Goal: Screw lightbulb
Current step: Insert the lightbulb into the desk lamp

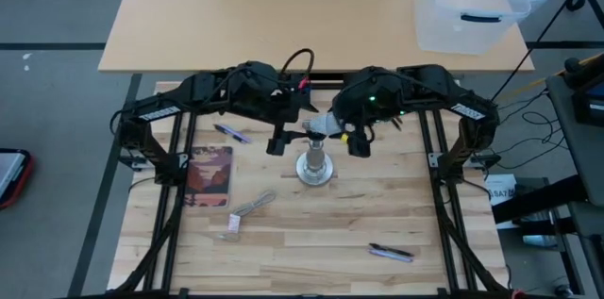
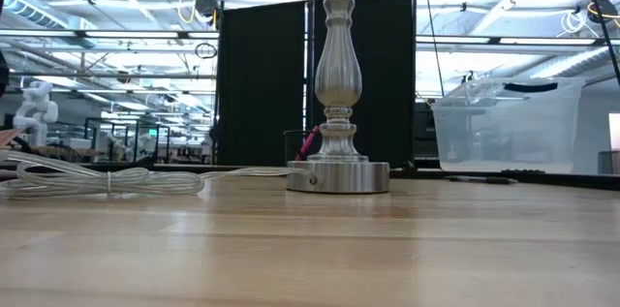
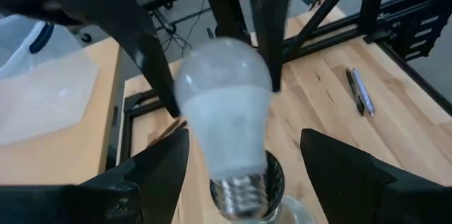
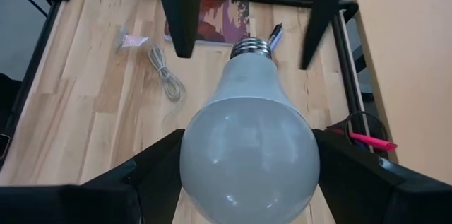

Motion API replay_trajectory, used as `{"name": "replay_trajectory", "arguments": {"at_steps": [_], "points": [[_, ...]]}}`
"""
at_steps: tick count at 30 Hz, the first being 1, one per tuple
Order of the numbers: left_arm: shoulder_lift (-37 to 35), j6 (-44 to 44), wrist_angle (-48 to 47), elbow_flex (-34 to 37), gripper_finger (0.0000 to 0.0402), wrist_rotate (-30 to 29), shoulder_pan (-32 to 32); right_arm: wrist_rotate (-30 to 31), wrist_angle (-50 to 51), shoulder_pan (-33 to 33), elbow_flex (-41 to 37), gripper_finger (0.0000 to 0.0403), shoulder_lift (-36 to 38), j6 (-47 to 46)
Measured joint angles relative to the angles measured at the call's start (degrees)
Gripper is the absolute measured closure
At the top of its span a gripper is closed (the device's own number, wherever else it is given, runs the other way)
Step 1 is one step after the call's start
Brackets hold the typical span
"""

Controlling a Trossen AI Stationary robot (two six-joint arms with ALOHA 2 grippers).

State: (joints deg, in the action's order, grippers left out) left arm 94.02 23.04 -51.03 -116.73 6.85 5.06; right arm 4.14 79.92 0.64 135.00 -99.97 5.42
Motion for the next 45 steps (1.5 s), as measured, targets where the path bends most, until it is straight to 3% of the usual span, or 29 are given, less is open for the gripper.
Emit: {"name": "replay_trajectory", "arguments": {"at_steps": [16,33,45], "points": [[0.4,0.0,-6.4,0.0,0.0127,-2.8,0.0,0.4,-0.3,-0.8,0.0,0.013,0.2,1.3],[0.4,0.1,-4.1,0.0,0.013,-1.3,-0.3,0.4,-1.7,-0.8,0.0,0.0129,1.3,1.3],[0.4,0.7,-3.1,0.0,0.0274,-1.1,-1.2,1.6,-1.8,-1.6,0.0,0.013,1.3,0.9]]}}
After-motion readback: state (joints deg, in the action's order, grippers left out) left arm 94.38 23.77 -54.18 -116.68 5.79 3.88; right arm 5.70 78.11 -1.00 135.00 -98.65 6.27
